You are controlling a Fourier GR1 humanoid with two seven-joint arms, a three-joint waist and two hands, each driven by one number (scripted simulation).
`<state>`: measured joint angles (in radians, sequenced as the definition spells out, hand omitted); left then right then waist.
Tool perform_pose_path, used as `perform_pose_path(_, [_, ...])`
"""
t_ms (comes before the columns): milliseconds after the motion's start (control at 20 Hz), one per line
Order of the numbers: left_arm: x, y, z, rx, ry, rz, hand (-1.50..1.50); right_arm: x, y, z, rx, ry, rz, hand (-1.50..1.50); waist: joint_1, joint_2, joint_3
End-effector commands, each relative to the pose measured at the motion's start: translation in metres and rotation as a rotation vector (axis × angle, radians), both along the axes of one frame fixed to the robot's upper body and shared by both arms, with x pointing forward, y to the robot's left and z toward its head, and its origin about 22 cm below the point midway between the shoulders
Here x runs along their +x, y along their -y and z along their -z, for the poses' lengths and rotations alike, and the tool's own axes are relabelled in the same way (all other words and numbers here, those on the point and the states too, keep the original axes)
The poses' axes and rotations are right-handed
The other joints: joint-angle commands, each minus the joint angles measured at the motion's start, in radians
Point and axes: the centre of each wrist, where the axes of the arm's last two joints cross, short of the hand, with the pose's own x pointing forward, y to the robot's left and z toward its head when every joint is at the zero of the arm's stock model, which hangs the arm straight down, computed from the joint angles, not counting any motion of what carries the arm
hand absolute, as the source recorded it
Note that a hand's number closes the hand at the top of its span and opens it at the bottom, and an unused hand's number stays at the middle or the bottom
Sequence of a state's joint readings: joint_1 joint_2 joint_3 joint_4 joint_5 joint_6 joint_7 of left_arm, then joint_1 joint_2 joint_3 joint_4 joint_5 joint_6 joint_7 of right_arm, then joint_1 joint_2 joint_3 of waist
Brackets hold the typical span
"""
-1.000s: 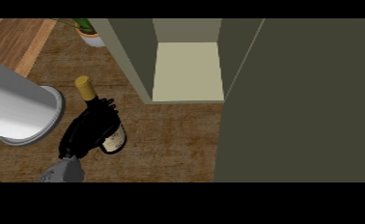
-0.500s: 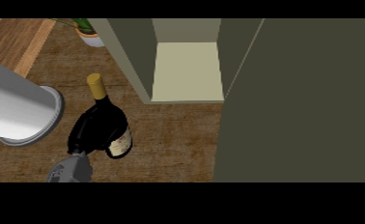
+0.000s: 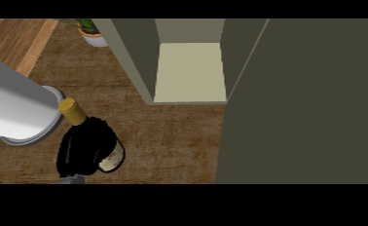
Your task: Pick up the wine, place it into the cabinet and close the cabinet
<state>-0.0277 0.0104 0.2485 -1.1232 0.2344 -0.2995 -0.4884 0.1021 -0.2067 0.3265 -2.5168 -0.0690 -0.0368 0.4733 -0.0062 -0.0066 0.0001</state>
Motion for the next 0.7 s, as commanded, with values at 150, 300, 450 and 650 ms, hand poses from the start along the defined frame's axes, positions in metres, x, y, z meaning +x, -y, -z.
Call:
perform_pose_path(150, [-0.014,0.016,-0.015,-0.030,0.112,0.043,1.50,-0.035,0.007,-0.026,0.076,0.060,-0.052,-1.50,0.003,0.003,0.000])
perform_pose_path(300, [-0.007,0.045,-0.051,-0.023,0.124,0.061,1.50,-0.030,0.009,-0.020,0.073,0.043,-0.047,-1.50,0.003,0.000,0.001])
perform_pose_path(450, [0.009,0.060,-0.067,-0.028,0.131,0.080,1.50,-0.043,0.007,-0.027,0.085,0.044,-0.073,-1.50,-0.006,0.000,0.000])
perform_pose_path(650, [0.014,0.091,-0.098,0.002,0.152,0.090,1.50,-0.031,0.013,-0.020,0.064,0.064,-0.057,-1.50,-0.006,0.003,0.001])
